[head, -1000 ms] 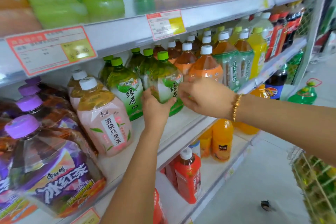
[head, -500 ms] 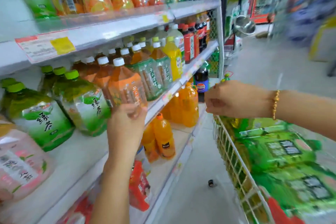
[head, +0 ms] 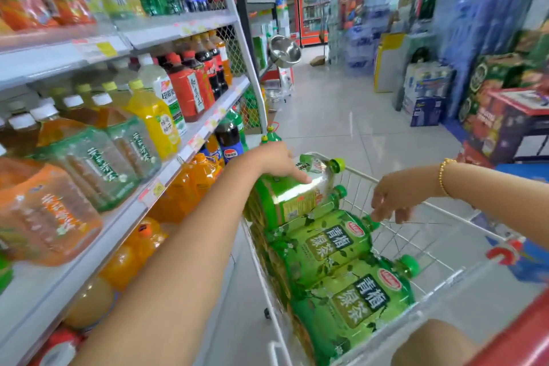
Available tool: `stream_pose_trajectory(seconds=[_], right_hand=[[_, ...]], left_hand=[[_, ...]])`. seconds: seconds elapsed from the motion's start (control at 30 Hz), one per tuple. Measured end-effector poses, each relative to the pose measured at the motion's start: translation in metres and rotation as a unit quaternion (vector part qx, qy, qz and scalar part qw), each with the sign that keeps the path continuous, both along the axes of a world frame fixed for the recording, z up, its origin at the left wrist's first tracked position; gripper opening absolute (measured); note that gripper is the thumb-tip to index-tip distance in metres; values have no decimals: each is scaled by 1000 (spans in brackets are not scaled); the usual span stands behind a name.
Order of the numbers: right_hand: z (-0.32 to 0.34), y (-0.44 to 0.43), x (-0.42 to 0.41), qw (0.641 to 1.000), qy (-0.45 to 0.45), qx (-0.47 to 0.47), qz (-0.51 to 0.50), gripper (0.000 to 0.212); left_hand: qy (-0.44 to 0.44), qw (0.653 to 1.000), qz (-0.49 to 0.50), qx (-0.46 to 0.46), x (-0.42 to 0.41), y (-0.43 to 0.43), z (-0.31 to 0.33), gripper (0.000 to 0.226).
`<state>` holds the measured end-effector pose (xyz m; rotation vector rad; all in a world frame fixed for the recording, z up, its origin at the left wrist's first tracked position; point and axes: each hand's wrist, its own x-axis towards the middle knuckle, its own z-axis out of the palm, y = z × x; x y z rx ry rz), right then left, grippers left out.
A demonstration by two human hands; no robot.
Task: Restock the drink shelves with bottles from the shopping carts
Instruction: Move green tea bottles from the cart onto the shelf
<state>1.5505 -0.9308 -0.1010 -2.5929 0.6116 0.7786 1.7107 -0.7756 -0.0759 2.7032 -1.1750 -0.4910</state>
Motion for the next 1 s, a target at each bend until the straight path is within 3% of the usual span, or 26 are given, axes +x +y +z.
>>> stream_pose_trajectory(seconds=[0.13, 0.2, 0.27, 0.33, 0.4, 0.47, 0.53, 0.63, 0.73, 0.8, 0.83, 0.93, 1.0], right_hand=[[-3, 4, 9, 992, -97, 71, -29, 39], [-6, 8, 13, 962, -178, 184, -92, 37], [-9, 12, 22, 910, -189, 335, -153, 42], [-10, 20, 29, 833, -148, 467, -259, 36], [-13, 28, 35, 798, -132, 501, -308, 27], [-15, 31, 39, 789, -147, 506, -316, 35], [-11, 33, 41, 801, -167, 495, -293, 38], [0, 39, 43, 815, -209, 480, -249, 20], [11, 38, 56, 781, -290, 504, -228, 28], [16, 33, 70, 740, -332, 527, -253, 23], [17, 31, 77, 737, -348, 512, -273, 24], [9, 27, 104, 787, -341, 406, -316, 35], [-1, 21, 124, 760, -350, 414, -359, 34]], left_hand=[[174, 978, 45, 102, 26, -6, 8, 85], [274, 951, 55, 133, 31, -2, 7, 65], [345, 926, 51, 145, 29, 2, 4, 32], [389, 913, 59, 108, 26, 8, -4, 9], [435, 895, 87, 50, 20, 15, -16, 18], [473, 873, 123, -8, 15, 24, -29, 16], [476, 867, 132, -66, 11, 30, -36, 9], [460, 858, 145, -176, 5, 37, -36, 20], [408, 853, 164, -280, 7, 47, -25, 44], [372, 843, 183, -343, 15, 58, -14, 47], [350, 839, 189, -372, 19, 65, -8, 47], [276, 833, 202, -434, 31, 86, 0, 47], [224, 839, 218, -445, 37, 101, -2, 52]])
